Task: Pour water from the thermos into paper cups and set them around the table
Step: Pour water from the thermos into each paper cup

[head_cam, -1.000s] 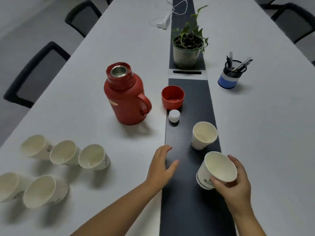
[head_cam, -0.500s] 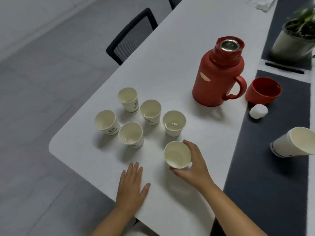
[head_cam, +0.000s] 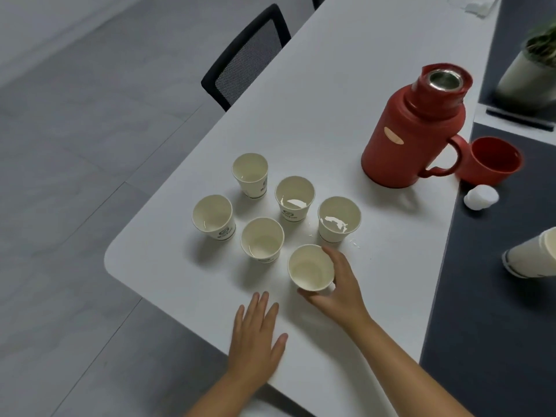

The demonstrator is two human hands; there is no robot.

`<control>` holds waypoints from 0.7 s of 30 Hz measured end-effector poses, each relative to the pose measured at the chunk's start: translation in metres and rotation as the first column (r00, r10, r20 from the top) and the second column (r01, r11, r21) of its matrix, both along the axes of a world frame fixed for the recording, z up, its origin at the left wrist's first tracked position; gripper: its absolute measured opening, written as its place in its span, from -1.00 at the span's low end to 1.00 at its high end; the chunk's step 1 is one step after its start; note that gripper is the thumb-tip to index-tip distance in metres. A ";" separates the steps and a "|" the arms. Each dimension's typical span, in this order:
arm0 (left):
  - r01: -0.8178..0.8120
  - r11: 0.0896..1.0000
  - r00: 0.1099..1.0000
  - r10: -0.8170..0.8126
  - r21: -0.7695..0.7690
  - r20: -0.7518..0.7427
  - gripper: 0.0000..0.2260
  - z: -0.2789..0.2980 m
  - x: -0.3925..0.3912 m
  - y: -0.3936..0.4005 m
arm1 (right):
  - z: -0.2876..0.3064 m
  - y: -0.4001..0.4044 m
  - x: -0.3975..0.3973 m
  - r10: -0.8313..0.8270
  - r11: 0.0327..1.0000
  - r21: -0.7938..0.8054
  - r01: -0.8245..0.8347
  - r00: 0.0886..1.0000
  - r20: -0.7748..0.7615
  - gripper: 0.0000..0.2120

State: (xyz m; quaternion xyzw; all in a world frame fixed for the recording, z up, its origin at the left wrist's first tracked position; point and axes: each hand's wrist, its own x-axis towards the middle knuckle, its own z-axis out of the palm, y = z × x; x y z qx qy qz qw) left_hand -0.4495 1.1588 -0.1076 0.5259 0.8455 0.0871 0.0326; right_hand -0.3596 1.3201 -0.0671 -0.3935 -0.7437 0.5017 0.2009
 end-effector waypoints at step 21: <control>0.011 0.867 0.803 -0.304 0.498 0.513 -0.59 0.132 -0.029 0.202 | 0.056 0.126 0.076 -0.499 0.847 0.171 0.503 0.864 -0.068 -0.57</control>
